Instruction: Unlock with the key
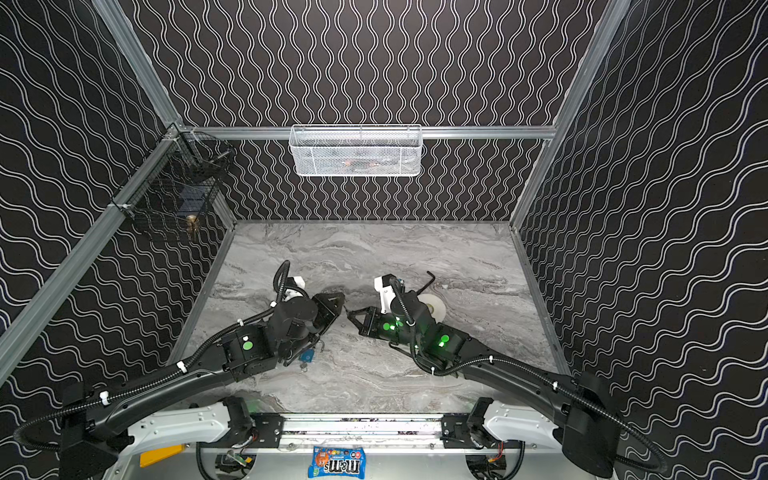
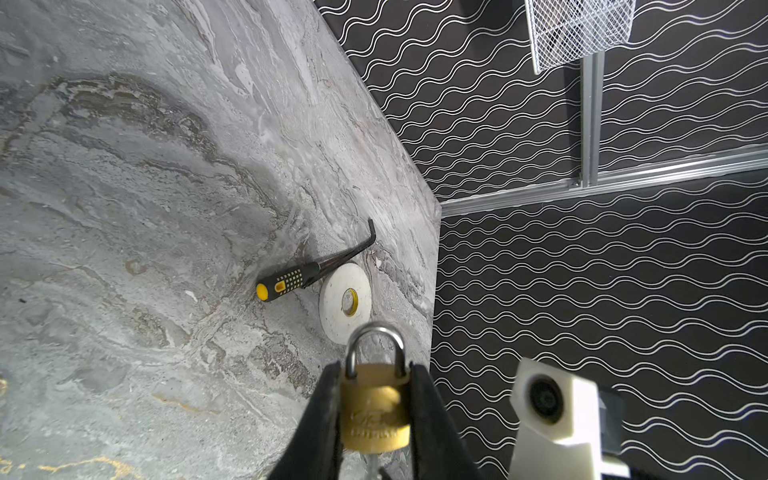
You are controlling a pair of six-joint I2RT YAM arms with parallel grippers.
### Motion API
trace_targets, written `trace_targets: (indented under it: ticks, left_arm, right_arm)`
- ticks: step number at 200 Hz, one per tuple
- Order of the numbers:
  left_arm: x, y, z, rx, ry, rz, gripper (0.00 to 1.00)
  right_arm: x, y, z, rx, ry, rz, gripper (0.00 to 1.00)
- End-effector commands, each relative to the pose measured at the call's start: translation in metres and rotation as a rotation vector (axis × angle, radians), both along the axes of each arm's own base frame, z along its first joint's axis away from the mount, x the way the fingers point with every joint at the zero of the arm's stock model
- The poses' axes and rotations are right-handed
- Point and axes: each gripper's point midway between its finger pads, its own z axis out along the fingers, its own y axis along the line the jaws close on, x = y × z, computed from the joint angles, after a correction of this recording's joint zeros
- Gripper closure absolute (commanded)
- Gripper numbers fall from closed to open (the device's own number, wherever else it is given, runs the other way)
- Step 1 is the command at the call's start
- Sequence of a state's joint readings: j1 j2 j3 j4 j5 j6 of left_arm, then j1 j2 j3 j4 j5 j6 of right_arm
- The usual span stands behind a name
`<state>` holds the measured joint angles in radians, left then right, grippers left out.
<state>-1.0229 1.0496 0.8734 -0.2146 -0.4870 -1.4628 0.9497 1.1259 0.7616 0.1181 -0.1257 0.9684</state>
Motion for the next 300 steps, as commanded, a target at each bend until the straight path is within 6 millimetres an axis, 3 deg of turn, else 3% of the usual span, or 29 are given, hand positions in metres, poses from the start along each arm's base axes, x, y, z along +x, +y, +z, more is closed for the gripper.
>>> trace_targets:
  ticks: [1, 66, 146, 230, 300]
  left_arm:
    - [0.001, -0.002, 0.008, -0.029, -0.014, -0.003, 1.0]
    - [-0.001, -0.008, 0.01, -0.042, -0.015, -0.028, 1.0]
    - [0.002, -0.016, 0.011, 0.053, -0.029, -0.073, 1.0]
    - [0.0, -0.007, 0.006, 0.133, -0.041, -0.081, 1.0]
    - [0.002, -0.007, 0.007, 0.125, -0.041, -0.07, 1.0]
  right_arm:
    - [0.003, 0.0, 0.007, 0.018, -0.019, -0.013, 1.0]
    - [0.009, -0.007, -0.004, 0.0, 0.006, -0.049, 1.0]
    - [0.0, 0.01, 0.021, 0.039, -0.015, 0.063, 1.0]
    - [0.011, -0.01, 0.037, 0.063, -0.014, 0.012, 1.0]
    - [0.008, -0.01, 0.042, 0.093, -0.014, 0.024, 1.0]
